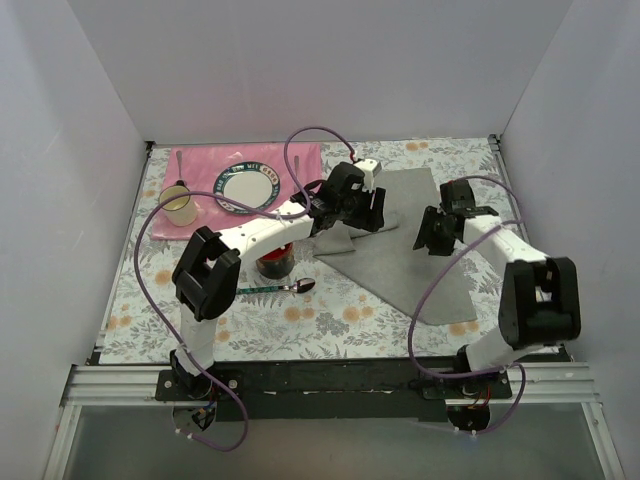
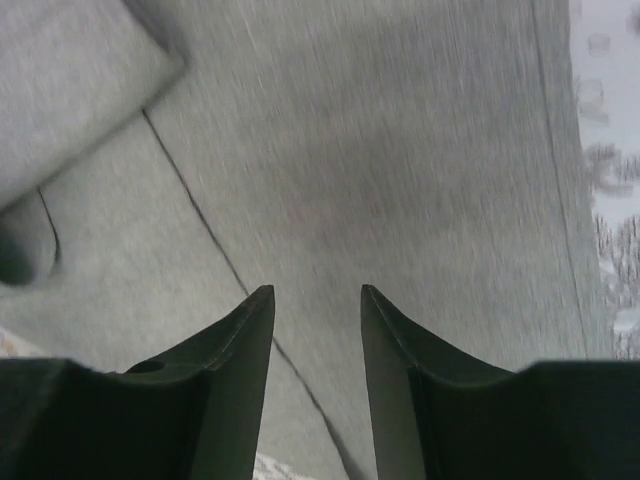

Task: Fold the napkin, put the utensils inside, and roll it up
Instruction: Flatten the napkin out

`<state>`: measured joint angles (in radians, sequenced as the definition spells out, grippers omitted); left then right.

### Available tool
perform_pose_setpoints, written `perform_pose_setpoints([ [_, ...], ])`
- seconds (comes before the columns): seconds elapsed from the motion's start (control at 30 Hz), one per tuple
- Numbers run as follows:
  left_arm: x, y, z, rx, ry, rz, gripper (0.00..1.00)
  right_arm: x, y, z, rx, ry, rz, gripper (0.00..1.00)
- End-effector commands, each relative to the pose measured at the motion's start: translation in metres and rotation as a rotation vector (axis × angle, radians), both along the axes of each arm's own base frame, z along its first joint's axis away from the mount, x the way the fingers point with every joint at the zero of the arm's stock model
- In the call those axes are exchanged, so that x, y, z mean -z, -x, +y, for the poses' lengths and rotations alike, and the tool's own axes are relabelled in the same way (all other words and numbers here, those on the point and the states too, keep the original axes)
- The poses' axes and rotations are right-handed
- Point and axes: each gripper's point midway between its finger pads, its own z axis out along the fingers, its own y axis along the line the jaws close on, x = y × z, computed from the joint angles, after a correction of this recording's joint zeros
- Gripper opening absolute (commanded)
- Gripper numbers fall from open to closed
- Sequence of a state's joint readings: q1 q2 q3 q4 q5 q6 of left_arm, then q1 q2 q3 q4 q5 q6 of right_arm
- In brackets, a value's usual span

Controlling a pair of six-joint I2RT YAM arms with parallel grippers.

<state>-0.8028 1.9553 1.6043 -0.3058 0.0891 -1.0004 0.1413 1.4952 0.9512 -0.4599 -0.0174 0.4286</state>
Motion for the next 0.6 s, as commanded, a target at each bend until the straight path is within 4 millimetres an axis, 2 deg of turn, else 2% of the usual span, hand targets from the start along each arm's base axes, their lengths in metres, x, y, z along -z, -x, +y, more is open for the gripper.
perform_pose_setpoints([
  [0.0, -0.028, 0.001, -0.009, 0.021, 0.071, -0.004, 0.55, -0.006, -0.067, -0.008, 0.038, 0.064, -0.075, 0.45],
  [0.03, -0.03, 0.003, -0.008, 0.017, 0.082, 0.002, 0.55, -0.002, -0.071, -0.015, 0.061, 0.09, -0.072, 0.44],
  [0.07, -0.023, 0.005, -0.005, 0.008, 0.071, 0.016, 0.55, -0.001, -0.078, -0.019, 0.071, 0.106, -0.08, 0.44],
  [0.13, -0.019, 0.006, -0.002, -0.001, 0.059, 0.017, 0.55, 0.014, -0.081, -0.033, 0.108, 0.16, -0.053, 0.44],
  [0.27, -0.013, 0.007, 0.005, -0.009, 0.024, 0.02, 0.55, 0.038, -0.079, -0.049, 0.146, 0.164, 0.002, 0.45],
  [0.47, -0.026, 0.015, 0.009, 0.002, 0.038, 0.027, 0.57, 0.061, -0.063, -0.083, 0.225, 0.215, 0.056, 0.45],
  [0.5, -0.031, 0.017, 0.012, 0.002, 0.044, 0.022, 0.57, 0.064, -0.059, -0.082, 0.23, 0.211, 0.066, 0.45],
  [0.53, -0.034, 0.018, 0.013, 0.0, 0.049, 0.018, 0.57, 0.07, -0.05, -0.105, 0.296, 0.21, 0.097, 0.46],
  [0.57, -0.037, 0.018, 0.014, -0.004, 0.051, 0.013, 0.57, 0.073, -0.045, -0.112, 0.321, 0.208, 0.11, 0.46],
])
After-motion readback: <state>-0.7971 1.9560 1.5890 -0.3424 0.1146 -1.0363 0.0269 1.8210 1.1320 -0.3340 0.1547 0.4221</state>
